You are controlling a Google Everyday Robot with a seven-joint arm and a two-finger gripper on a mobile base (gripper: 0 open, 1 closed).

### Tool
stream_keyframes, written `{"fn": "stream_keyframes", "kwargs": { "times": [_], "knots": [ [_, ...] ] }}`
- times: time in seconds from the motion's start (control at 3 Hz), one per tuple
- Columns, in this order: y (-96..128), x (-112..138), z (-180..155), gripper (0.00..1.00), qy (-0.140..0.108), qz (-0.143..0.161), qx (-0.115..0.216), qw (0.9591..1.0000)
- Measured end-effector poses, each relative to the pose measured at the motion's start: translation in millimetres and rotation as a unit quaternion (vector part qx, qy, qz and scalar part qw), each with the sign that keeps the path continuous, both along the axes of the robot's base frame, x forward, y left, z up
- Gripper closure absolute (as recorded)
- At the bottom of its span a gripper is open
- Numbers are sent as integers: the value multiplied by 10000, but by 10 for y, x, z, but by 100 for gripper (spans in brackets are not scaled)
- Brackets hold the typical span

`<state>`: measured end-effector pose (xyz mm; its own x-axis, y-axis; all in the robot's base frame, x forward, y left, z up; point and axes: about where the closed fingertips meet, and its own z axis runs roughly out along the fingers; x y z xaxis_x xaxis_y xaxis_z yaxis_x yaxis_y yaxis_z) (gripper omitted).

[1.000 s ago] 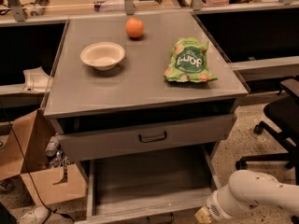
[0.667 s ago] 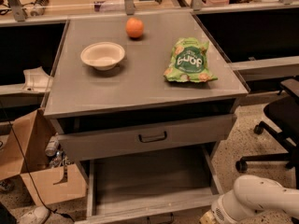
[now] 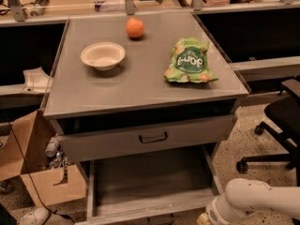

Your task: Close middle drawer

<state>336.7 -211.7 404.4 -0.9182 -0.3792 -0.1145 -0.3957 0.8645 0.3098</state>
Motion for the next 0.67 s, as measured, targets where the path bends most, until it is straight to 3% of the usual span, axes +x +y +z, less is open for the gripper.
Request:
{"fn": "stream_keyframes", "kwargs": {
  "times": [0.33,0.67],
  "knots": [
    [5,134,-292,100,-71,-207,-49,9997],
    [40,295,-367,100,-254,-303,16,9992]
  ]
}}
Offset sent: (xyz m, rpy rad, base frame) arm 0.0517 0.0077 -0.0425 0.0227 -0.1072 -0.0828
